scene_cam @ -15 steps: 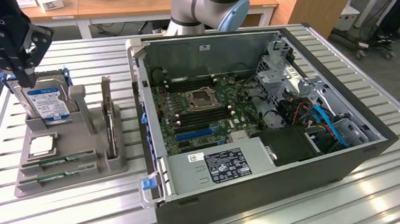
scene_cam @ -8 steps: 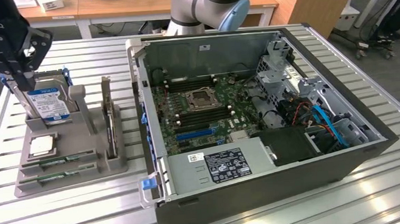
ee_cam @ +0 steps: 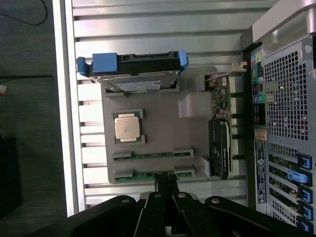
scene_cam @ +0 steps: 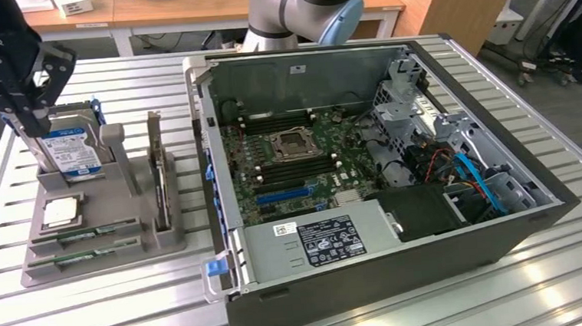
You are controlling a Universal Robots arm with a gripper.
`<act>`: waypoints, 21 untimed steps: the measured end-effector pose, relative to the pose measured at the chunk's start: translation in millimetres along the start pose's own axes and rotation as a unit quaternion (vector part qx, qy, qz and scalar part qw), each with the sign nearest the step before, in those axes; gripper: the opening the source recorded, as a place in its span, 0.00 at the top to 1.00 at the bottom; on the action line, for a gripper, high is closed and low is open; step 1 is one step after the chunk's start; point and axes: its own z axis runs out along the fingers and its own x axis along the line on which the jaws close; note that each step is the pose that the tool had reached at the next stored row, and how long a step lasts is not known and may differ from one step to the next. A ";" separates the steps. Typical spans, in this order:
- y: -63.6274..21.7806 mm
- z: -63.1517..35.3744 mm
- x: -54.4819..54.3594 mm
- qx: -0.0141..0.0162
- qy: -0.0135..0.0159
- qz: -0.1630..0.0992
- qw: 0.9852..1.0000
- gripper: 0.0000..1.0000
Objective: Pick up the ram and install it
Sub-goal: 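Reach for the ram, then pick up the ram and move it above insertion slot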
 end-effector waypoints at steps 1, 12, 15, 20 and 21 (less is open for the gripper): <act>-0.5 0.0 0.0 0.000 0.000 0.000 1.000 0.90; -0.9 -0.1 -0.1 0.000 0.000 0.000 1.000 0.90; -0.9 -0.1 -0.1 0.000 0.000 0.000 1.000 0.90; -0.8 -0.1 0.0 0.000 0.000 -0.007 1.000 0.90; -0.8 0.0 0.0 0.000 0.001 -0.013 1.000 0.90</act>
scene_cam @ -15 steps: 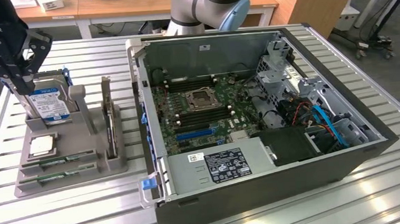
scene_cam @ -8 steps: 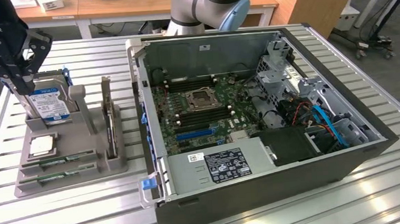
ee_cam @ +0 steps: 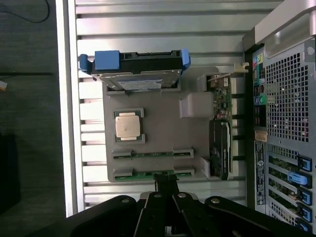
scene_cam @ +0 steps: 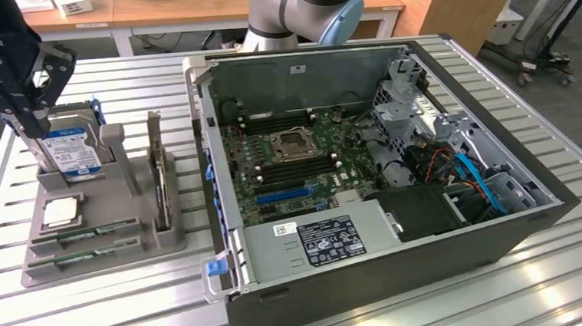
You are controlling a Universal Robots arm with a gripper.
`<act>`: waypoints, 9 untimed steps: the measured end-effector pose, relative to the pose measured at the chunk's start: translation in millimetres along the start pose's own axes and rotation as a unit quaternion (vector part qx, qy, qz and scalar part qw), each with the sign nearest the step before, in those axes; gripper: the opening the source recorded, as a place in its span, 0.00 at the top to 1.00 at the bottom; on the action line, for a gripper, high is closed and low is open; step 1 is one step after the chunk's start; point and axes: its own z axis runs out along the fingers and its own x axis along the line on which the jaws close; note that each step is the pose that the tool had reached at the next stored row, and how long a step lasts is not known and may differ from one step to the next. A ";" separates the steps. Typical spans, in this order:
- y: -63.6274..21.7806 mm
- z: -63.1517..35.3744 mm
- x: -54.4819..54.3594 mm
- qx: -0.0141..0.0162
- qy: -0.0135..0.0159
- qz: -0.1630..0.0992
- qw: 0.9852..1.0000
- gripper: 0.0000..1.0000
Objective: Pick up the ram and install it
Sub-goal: 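Pick up the ram and move it above insertion slot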
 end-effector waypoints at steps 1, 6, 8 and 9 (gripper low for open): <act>0.0 0.0 0.0 0.000 0.000 -0.006 1.000 0.90; 0.0 0.1 0.0 0.000 0.002 -0.045 0.999 0.90; 0.0 0.1 -0.1 0.000 0.003 -0.062 0.998 0.90; 0.0 0.1 -0.1 0.000 0.003 -0.070 0.998 0.90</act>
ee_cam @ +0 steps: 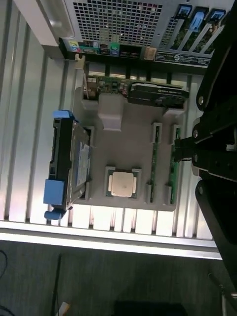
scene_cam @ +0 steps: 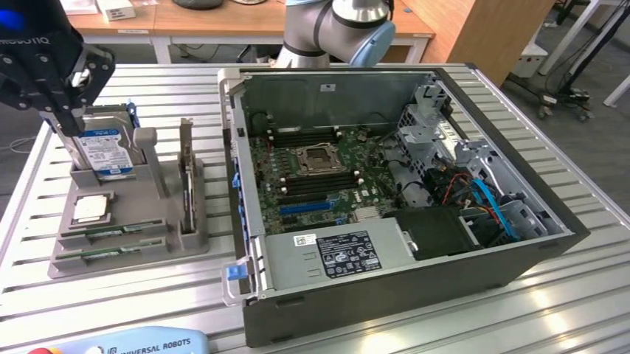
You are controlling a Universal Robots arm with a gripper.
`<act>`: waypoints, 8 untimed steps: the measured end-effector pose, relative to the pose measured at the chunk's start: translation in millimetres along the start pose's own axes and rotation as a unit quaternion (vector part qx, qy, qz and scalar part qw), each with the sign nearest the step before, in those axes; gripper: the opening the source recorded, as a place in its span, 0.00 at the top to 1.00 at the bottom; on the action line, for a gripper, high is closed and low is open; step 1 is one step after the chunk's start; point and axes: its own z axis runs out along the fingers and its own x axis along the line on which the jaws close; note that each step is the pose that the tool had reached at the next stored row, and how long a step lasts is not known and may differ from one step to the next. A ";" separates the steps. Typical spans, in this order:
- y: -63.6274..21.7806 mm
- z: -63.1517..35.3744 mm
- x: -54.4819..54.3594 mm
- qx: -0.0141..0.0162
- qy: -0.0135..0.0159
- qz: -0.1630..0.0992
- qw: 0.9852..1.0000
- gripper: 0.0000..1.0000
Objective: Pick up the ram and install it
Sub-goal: 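Pick up the ram and move it above insertion slot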
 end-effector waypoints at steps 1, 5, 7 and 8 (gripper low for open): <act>0.0 0.1 0.0 0.000 0.000 -0.009 1.000 0.90; 0.0 0.2 0.0 0.000 0.002 -0.045 0.999 0.90; 0.0 0.2 0.0 0.000 0.003 -0.063 0.998 0.90; 0.0 0.3 0.0 0.000 0.003 -0.072 0.997 0.90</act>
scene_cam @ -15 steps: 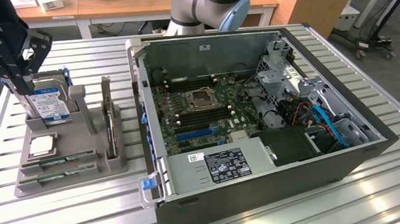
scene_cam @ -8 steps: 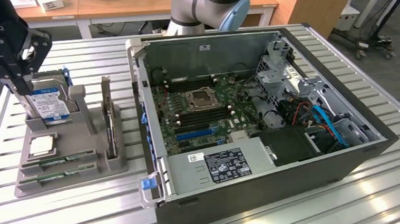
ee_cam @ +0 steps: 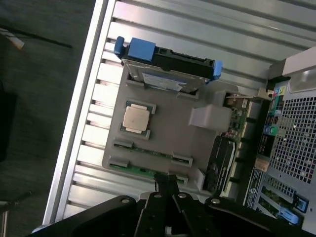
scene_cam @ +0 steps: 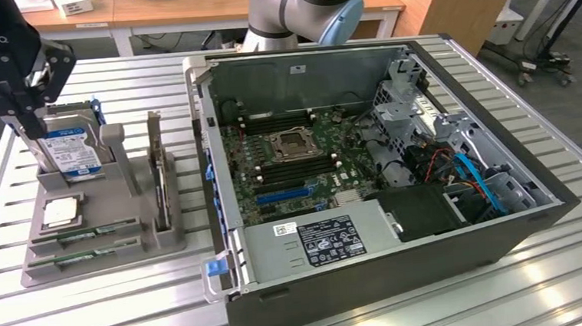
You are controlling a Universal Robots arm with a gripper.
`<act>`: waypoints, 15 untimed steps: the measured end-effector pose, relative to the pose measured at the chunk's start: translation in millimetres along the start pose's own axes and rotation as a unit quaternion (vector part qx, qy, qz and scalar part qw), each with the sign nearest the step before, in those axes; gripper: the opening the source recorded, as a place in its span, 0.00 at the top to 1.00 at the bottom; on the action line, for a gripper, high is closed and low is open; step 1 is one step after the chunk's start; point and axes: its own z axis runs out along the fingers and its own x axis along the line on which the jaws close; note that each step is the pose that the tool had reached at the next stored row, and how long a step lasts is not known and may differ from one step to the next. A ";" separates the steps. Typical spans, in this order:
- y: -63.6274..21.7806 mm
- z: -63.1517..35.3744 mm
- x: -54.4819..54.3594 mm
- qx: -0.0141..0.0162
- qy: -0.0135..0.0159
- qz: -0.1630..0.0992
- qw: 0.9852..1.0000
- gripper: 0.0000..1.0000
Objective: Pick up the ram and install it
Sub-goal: 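Pick up the ram and move it above insertion slot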
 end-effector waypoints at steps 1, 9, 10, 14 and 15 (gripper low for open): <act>0.0 0.0 0.0 0.000 0.000 -0.009 1.000 0.90; 0.0 0.3 0.0 0.000 0.004 -0.082 0.997 0.90; 0.0 0.4 0.0 0.000 0.004 -0.091 0.996 0.90; 0.0 0.5 0.0 0.000 0.006 -0.127 0.992 0.90; 0.0 0.6 0.0 0.000 0.006 -0.136 0.991 0.90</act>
